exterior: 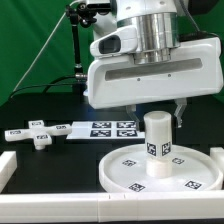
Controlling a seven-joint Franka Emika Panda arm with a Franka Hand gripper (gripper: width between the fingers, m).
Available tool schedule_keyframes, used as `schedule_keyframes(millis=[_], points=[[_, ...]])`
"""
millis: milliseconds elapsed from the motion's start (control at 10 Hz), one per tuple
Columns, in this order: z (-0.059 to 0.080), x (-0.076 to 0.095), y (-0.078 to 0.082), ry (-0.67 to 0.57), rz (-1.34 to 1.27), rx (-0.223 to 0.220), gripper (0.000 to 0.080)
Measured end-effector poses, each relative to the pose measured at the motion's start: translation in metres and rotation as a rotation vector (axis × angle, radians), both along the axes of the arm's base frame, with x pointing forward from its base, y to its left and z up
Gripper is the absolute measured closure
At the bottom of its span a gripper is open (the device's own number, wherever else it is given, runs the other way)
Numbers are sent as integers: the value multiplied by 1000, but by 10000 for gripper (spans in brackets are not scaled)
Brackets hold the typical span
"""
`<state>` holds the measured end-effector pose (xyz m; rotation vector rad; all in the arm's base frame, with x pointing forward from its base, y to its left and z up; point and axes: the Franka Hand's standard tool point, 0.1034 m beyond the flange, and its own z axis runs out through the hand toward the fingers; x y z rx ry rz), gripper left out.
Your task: Assemble round table
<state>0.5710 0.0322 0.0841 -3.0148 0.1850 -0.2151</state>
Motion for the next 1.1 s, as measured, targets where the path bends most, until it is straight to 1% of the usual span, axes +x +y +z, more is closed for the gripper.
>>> schedule_keyframes(millis=[100,500,700,900,1100], points=[[0,0,-1,-1,-88,7,390],[-1,0,-4,21,-278,36,390],[-1,-2,-5,36,-410,57,390],[-2,-6,-6,74,-637,105,390],[-3,-9,-3,107,-834,136,390]])
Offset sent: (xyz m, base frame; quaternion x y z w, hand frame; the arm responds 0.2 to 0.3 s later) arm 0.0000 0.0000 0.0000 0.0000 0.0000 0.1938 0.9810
